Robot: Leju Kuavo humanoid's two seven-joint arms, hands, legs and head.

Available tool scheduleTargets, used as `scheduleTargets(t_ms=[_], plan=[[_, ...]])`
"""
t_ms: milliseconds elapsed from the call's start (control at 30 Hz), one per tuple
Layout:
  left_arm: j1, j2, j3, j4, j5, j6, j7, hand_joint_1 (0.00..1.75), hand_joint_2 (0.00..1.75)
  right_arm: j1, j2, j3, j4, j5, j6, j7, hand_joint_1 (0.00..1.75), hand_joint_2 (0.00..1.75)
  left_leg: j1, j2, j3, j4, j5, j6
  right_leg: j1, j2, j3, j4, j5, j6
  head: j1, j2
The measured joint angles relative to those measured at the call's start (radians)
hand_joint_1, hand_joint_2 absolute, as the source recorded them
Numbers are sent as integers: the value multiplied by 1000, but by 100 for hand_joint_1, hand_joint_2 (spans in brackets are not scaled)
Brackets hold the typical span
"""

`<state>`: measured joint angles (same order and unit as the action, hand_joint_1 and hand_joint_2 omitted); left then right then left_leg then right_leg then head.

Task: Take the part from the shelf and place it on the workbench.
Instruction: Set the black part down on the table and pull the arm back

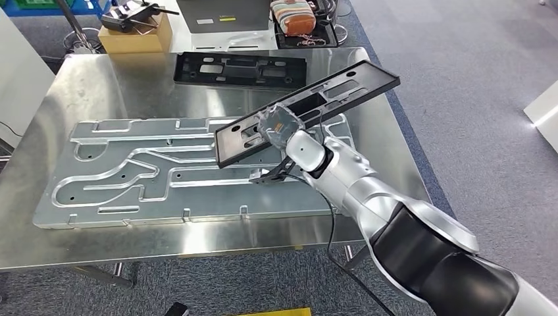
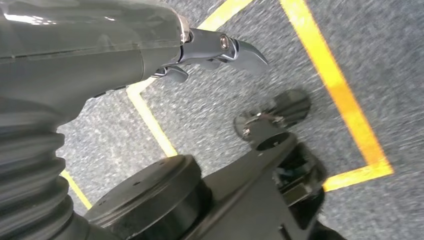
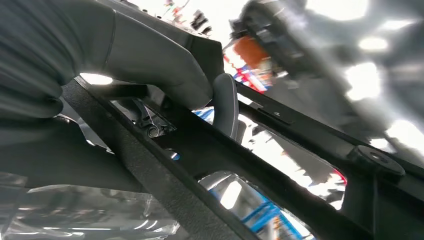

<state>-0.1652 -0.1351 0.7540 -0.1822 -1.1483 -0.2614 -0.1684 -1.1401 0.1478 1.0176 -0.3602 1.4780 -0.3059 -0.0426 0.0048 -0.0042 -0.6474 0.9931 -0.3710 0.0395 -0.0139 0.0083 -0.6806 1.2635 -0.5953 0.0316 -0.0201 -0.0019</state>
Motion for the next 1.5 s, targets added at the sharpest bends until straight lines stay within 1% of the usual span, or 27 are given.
scheduleTargets(t_ms=[33,67,100,133,167,200,233,267,300,333,367,400,500,533,633,767,967,1133,1267,1367,1500], plan=[[0,0,-1,0,-3,-1,0,0,175,15,14,-5,6,-9,-5,-4,175,175,-2,-3,9,1,-8,0,1,-1,-37,37,8,-1,0,0],[1,0,-2,0,-5,-2,-1,0,175,28,28,-13,12,-19,-12,-7,175,175,-4,-7,18,1,-17,0,3,-1,-56,36,35,-5,0,0],[2,0,-3,0,-8,-4,-2,0,175,39,43,-22,18,-30,-21,-10,175,175,-6,-9,29,2,-25,-1,6,-1,-57,-4,81,-13,0,0],[4,-1,-4,0,-9,-7,-3,0,175,47,56,-31,24,-40,-34,-11,175,175,-8,-11,38,2,-33,-1,13,-1,-43,-74,138,-26,0,0],[6,-4,-5,1,-11,-10,-5,0,175,52,70,-41,29,-51,-54,-12,175,175,-11,-12,45,3,-40,-3,23,-1,-23,-147,185,-41,0,0],[6,-6,-6,1,-13,-13,-8,0,175,56,82,-51,33,-60,-75,-12,175,175,-13,-13,48,3,-46,-6,31,-2,-5,-210,217,-55,0,0],[5,-9,-6,2,-15,-14,-11,0,175,60,94,-61,36,-68,-97,-13,175,175,-14,-13,50,5,-51,-9,35,-2,8,-250,233,-62,0,0],[4,-11,-6,2,-17,-15,-13,0,175,65,105,-72,39,-74,-114,-14,175,175,-15,-13,50,7,-56,-11,37,-2,14,-266,231,-61,0,0],[2,-11,-6,2,-19,-15,-14,0,175,71,117,-82,41,-79,-125,-14,175,175,-14,-13,50,8,-59,-12,35,-1,16,-271,228,-57,0,0],[2,-11,-6,2,-21,-15,-15,0,175,77,126,-91,44,-84,-133,-14,175,175,-14,-12,50,9,-62,-13,34,1,17,-270,225,-52,0,0],[2,-11,-6,2,-24,-15,-15,0,175,82,135,-100,46,-88,-140,-14,175,175,-14,-11,51,8,-63,-14,35,2,16,-269,223,-51,0,0],[1,-11,-7,2,-28,-14,-15,0,131,87,143,-109,48,-92,-147,-16,131,131,-14,-10,51,8,-64,-16,35,3,16,-269,221,-53,0,0],[-3,-11,-12,2,-43,-14,-11,0,131,101,158,-131,54,-99,-167,-23,0,0,-14,-9,52,6,-67,-18,36,4,15,-268,218,-56,0,0],[-4,-10,-16,2,-48,-14,-9,0,175,105,160,-137,56,-100,-172,-23,0,0,-14,-9,52,6,-67,-19,37,4,15,-267,218,-57,0,0],[-6,-5,-27,2,-60,-10,1,0,175,114,162,-151,62,-104,-188,-22,0,0,-13,-9,53,5,-67,-19,37,4,15,-266,217,-58,0,0],[-8,-4,-31,2,-59,-2,4,0,0,118,161,-169,68,-113,-211,-20,0,0,-13,-7,55,5,-67,-20,36,5,16,-266,218,-58,0,0],[-8,-6,-31,2,-45,-2,0,0,0,120,160,-205,69,-150,-234,-36,0,0,-13,-7,56,6,-66,-20,35,5,17,-265,219,-58,0,0],[-5,-6,-29,2,-34,16,-10,0,0,123,166,-260,53,-204,-240,-77,0,0,-13,-7,56,6,-66,-20,34,5,18,-265,219,-58,0,0],[5,-6,-22,2,-19,33,-17,0,0,151,181,-285,-13,-210,-267,-127,0,0,-13,-7,56,6,-66,-20,34,6,18,-265,219,-58,0,0],[13,-6,-11,2,-13,43,-17,0,0,203,188,-282,-113,-163,-257,-134,0,0,-13,-7,56,6,-66,-20,35,5,18,-265,218,-57,0,0],[18,-7,-1,2,-13,46,-14,0,0,292,176,-230,-297,-6,-205,-91,0,0,-13,-6,56,6,-67,-21,35,7,18,-265,218,-58,0,0]])
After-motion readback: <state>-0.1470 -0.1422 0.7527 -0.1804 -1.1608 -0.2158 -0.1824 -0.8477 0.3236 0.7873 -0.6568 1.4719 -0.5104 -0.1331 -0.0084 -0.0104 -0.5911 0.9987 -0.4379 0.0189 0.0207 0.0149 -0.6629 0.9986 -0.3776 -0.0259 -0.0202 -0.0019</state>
